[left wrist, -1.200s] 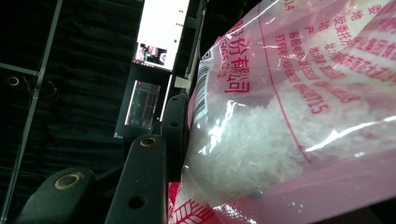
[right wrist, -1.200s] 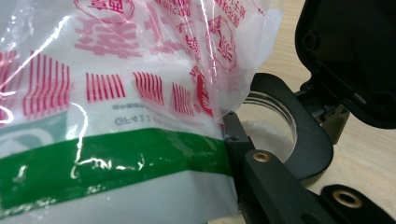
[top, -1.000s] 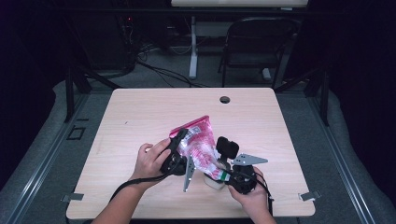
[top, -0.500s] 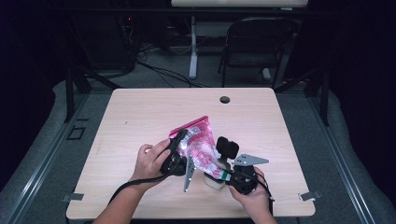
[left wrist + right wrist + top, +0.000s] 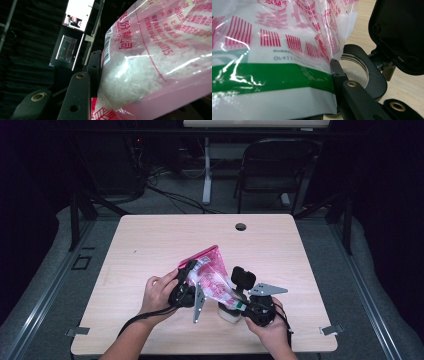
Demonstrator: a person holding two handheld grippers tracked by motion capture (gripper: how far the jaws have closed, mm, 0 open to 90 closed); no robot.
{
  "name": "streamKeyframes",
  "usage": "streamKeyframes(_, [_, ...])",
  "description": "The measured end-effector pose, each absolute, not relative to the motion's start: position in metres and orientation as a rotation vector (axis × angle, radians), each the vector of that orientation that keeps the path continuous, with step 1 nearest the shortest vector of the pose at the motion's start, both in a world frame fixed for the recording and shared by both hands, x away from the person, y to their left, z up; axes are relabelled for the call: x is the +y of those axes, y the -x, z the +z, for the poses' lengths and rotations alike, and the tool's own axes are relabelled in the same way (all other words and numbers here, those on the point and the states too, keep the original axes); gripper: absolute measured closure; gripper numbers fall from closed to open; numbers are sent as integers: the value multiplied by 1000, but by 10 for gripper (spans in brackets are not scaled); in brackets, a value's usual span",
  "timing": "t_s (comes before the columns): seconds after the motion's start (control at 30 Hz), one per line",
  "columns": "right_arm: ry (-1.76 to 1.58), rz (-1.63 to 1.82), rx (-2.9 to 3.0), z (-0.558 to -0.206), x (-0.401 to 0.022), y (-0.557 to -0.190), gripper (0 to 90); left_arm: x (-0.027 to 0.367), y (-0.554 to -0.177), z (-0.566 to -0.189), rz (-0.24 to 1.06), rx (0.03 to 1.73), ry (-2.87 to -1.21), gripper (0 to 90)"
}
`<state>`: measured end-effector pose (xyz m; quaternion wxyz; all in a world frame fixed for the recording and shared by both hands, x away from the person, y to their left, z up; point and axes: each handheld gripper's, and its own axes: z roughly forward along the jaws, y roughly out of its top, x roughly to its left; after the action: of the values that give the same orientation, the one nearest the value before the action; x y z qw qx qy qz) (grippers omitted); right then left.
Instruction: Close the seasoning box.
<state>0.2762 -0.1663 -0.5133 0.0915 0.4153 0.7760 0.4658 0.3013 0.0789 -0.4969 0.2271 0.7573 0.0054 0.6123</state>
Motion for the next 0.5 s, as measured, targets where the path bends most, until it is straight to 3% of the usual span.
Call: streamKeyframes(0.5, [-1222,1389,2306,-511,-165,-279,900,84,-305,-501,1614,83,-2114,683])
